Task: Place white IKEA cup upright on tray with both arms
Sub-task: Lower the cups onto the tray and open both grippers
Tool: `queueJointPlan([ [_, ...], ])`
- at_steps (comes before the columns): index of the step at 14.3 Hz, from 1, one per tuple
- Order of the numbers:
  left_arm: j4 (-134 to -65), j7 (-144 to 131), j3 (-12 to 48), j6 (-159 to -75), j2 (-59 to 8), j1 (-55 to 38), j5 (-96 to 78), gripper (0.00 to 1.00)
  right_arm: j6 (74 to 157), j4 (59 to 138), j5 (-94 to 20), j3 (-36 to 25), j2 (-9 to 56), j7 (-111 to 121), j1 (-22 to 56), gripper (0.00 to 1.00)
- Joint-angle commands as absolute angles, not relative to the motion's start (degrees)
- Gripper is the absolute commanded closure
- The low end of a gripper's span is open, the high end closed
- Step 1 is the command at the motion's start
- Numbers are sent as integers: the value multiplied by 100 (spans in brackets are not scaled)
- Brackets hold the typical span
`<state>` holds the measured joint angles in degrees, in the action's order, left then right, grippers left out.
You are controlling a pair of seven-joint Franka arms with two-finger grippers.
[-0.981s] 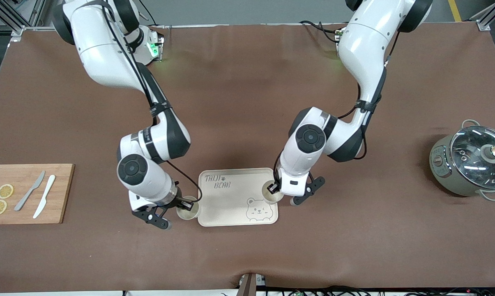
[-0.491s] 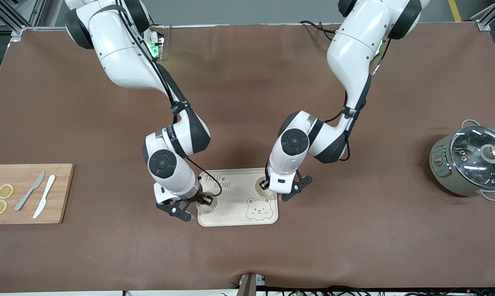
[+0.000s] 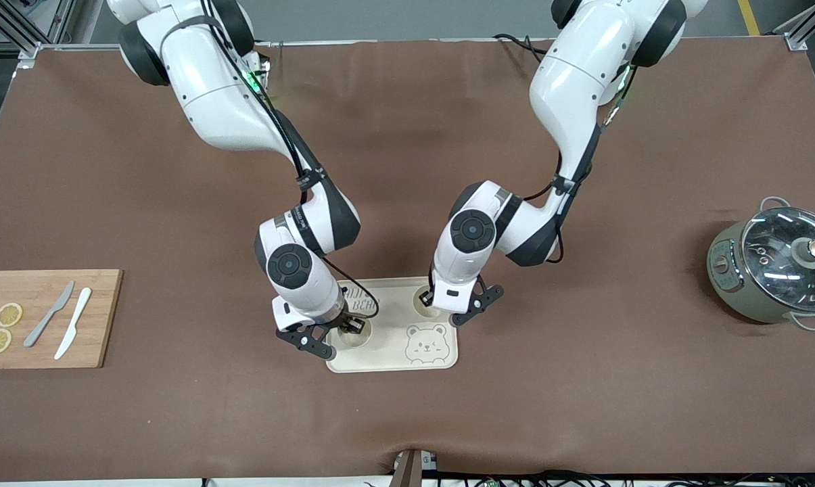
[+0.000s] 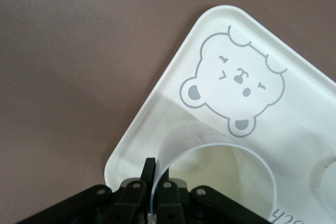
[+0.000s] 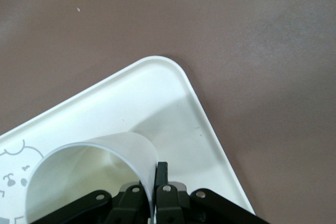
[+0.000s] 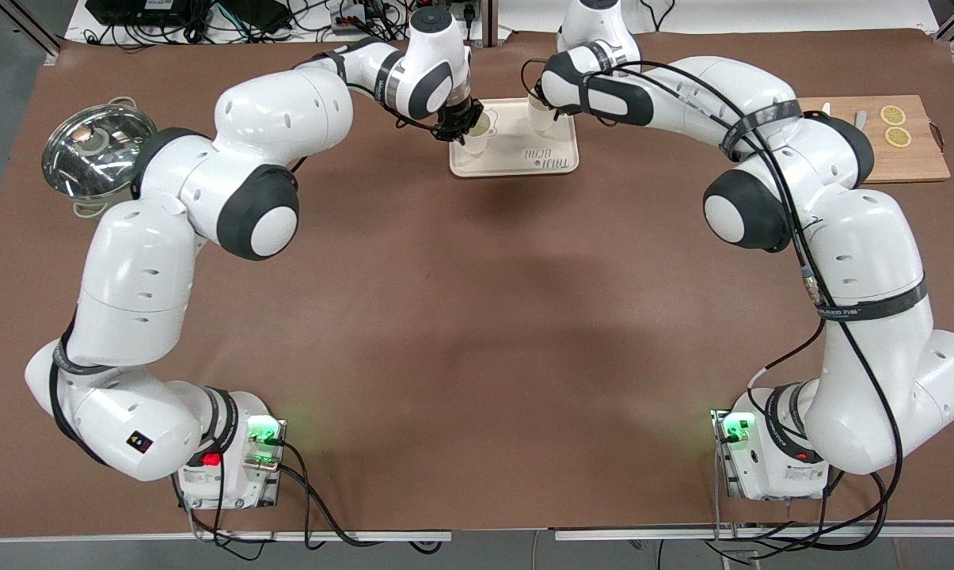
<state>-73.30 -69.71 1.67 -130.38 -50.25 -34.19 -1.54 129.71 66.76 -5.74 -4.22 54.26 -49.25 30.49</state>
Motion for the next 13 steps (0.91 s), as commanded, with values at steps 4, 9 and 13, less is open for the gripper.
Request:
queueJointPlan([
  [4,-7225,-7005,88,-13052,-5063,-3428,-290,66,13175,6671,-580,-475,5528,-5027,3111,100],
  [9,-7225,-7022,70,-13043,-4948,-3401,-281,26,13175,6671,-589,-475,5546,-5027,3103,100],
  [13,-7225,-7022,44,-12990,-4729,-3375,-255,0,13175,6662,-589,-475,5546,-5027,3103,22],
])
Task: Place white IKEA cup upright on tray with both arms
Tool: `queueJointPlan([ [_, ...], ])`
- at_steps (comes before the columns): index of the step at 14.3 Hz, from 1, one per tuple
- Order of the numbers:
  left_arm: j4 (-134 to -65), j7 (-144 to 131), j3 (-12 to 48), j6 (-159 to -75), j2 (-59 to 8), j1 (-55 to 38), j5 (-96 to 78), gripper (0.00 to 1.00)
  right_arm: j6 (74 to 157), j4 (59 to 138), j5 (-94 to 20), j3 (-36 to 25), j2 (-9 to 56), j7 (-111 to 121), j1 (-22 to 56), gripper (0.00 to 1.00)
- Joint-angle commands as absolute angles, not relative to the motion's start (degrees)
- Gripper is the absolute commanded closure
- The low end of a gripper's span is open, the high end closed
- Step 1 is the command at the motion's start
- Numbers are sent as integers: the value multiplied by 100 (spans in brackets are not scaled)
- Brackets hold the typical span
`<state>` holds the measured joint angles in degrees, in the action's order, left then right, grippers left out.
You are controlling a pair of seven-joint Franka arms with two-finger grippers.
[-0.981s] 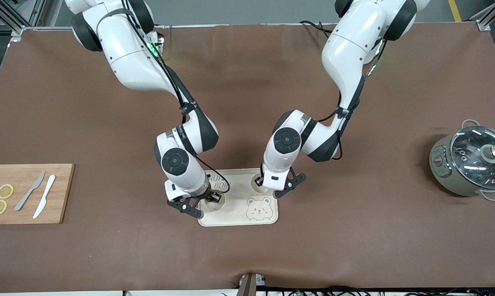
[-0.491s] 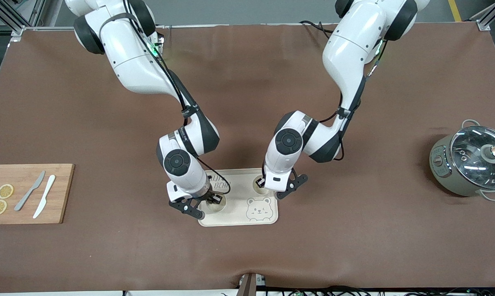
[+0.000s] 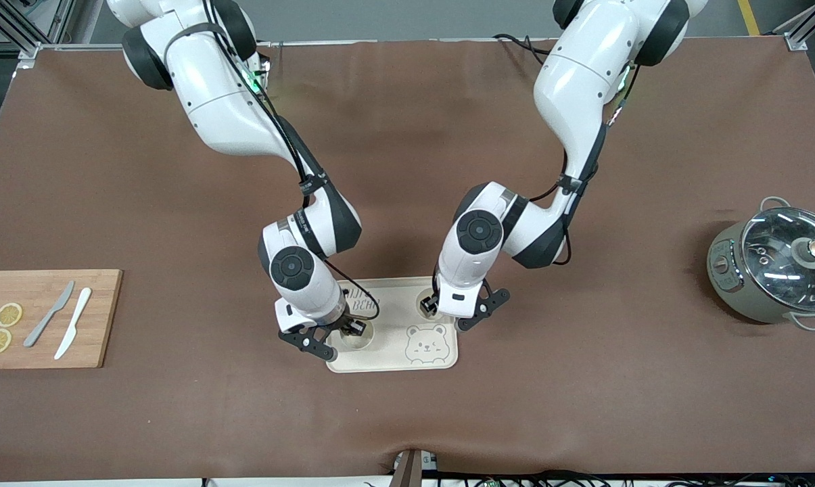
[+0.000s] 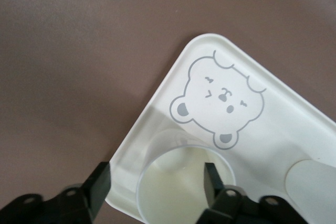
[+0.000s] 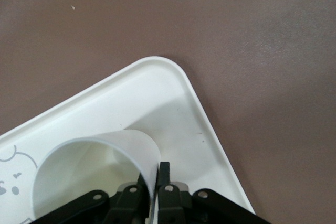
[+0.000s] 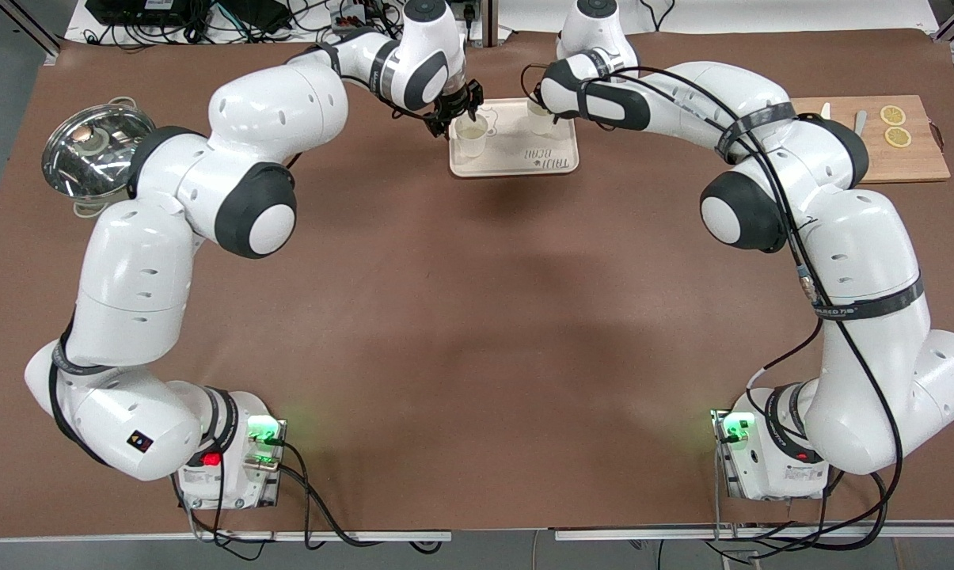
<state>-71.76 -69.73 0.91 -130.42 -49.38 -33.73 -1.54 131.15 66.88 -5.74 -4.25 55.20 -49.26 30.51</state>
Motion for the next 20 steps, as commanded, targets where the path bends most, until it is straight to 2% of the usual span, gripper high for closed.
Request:
queueJointPlan([
  [1,-7225,-7022,27,-12973,-4668,-3384,-255,0,13175,6662,-598,-475,5537,-5027,3094,0],
  [4,-7225,-7022,9,-12912,-4483,-3340,-272,0,13140,6662,-589,-475,5406,-4992,3102,0],
  [6,-7225,-6988,9,-12579,-4238,-3156,-255,0,13008,6662,-589,-475,5195,-4975,3094,0],
  [11,-7321,-6390,9,-11761,-3525,-2576,-220,0,11421,6653,-598,-483,4212,-4747,3015,0],
  [16,-7321,-5881,9,-11084,-3051,-2259,-211,0,9442,6775,-633,-483,2754,-3957,2646,0],
  [20,-7339,-5231,0,-10495,-2699,-1961,-202,0,9413,8381,-563,-510,918,-3105,2260,0],
])
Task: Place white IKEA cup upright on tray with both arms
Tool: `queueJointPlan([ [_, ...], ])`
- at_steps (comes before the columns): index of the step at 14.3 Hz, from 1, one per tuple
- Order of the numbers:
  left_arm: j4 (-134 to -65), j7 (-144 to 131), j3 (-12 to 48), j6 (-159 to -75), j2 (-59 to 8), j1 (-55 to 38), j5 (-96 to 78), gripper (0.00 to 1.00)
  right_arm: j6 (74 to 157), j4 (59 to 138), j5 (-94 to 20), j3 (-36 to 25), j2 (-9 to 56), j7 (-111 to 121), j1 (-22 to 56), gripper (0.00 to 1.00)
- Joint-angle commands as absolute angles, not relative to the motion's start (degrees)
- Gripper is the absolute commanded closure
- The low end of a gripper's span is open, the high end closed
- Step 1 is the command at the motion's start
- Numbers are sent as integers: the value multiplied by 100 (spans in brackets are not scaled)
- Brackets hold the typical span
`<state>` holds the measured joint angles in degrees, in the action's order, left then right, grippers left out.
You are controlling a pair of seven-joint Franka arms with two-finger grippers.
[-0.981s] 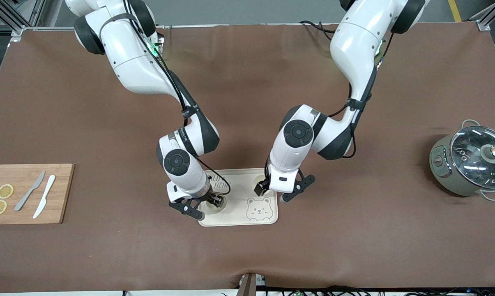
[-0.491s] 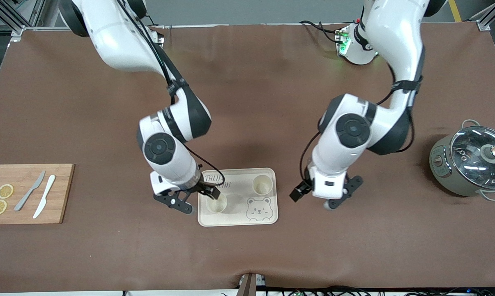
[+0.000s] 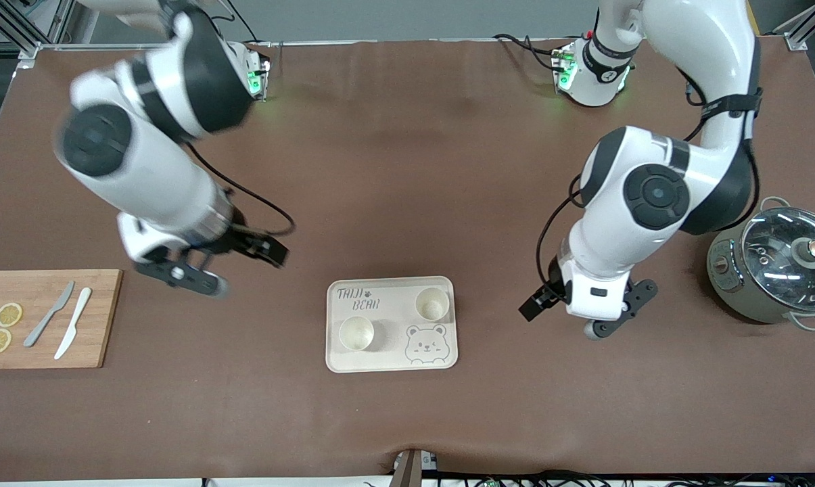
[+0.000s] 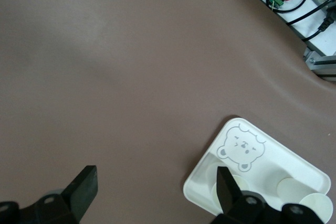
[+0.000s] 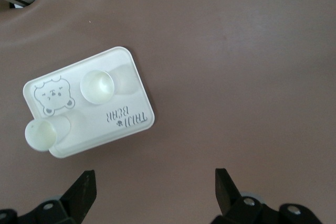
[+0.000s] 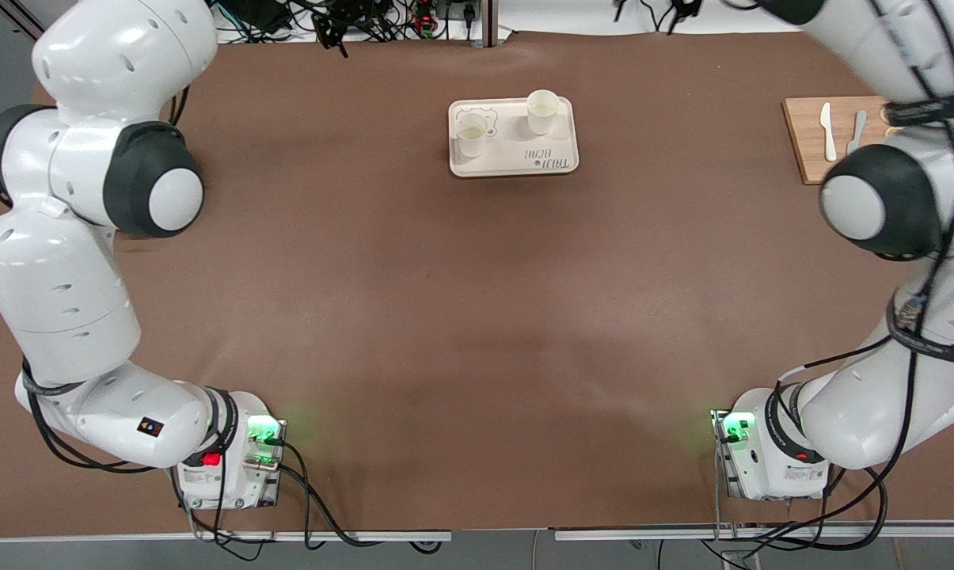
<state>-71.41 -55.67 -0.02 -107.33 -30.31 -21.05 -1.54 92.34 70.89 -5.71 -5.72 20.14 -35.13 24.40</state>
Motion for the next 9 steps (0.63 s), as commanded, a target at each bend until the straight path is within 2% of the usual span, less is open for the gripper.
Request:
queueJointPlan([
  [1,-7339,-5073,0,-10381,-2620,-1882,-202,0,9378,8663,-545,-527,575,-2876,2128,0],
  [4,-7400,-4590,9,-10091,-2374,-1645,-106,0,9456,9595,-143,-527,-235,-1988,1653,0],
  [9,-7400,-3694,9,-9713,-2057,-1275,-79,0,9606,9747,18,-527,-299,-671,582,0],
])
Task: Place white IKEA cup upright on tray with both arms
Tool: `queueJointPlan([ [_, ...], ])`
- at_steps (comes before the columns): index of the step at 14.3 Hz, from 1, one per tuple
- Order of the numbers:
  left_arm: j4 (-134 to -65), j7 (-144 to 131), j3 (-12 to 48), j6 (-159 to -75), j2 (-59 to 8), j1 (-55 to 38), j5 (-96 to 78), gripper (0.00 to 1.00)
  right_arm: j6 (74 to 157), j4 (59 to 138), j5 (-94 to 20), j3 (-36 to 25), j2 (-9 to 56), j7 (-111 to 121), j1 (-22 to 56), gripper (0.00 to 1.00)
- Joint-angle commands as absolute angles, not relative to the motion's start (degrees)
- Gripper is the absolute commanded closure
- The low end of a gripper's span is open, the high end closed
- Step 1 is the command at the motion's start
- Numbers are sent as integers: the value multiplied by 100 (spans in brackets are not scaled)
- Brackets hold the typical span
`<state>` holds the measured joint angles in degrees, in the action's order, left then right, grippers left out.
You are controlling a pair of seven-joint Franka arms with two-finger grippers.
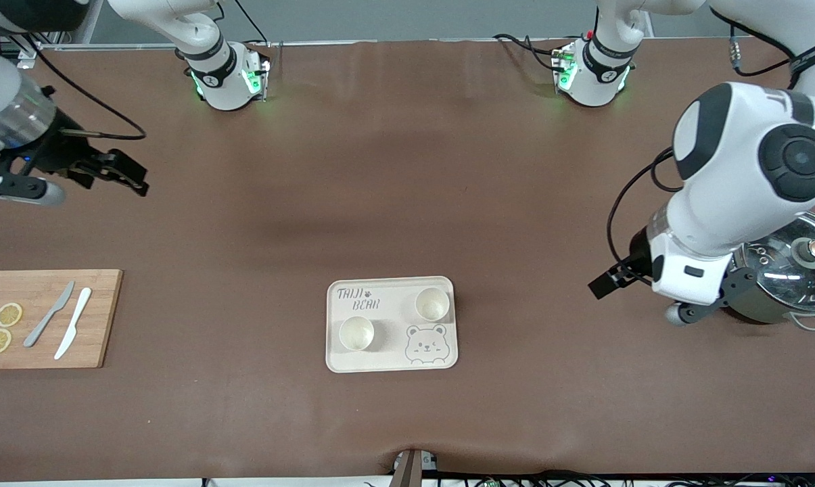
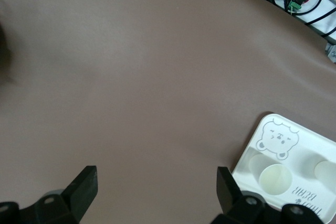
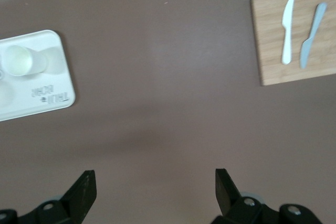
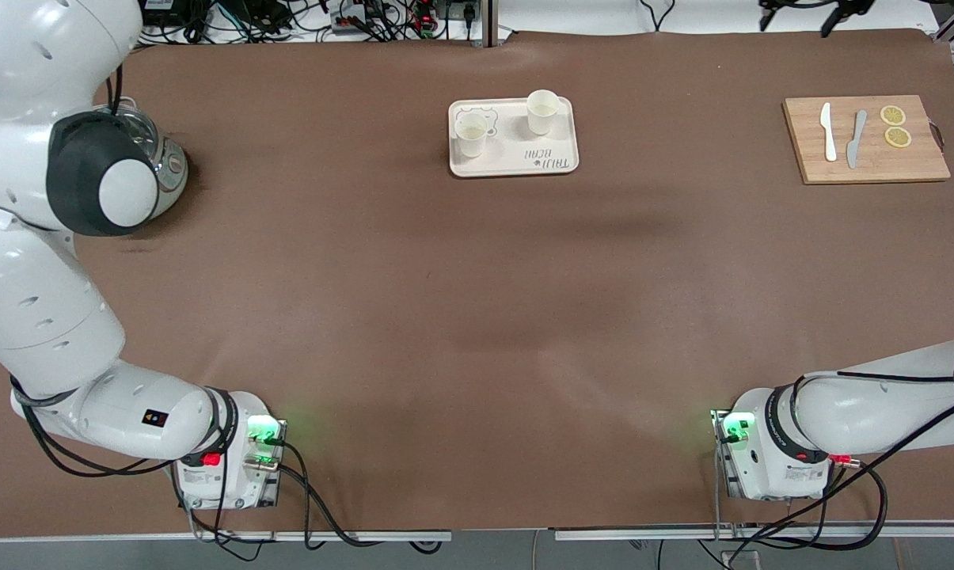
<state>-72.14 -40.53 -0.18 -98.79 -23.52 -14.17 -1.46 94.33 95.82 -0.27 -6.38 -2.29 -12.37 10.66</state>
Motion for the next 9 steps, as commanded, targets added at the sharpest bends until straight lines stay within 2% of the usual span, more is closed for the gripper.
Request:
queueJointPlan([
  [1,-7400,-3422,9,-9608,-1987,-1161,-79,0,9737,9747,18,-527,-264,-537,467,0],
  [4,-7435,-2727,35,-9317,-1715,-871,-88,0,9914,9738,18,-527,-80,-370,220,0],
  [9,-7883,-1584,9,-9229,-1108,-519,-88,0,9888,9721,9,-527,44,0,132,0],
])
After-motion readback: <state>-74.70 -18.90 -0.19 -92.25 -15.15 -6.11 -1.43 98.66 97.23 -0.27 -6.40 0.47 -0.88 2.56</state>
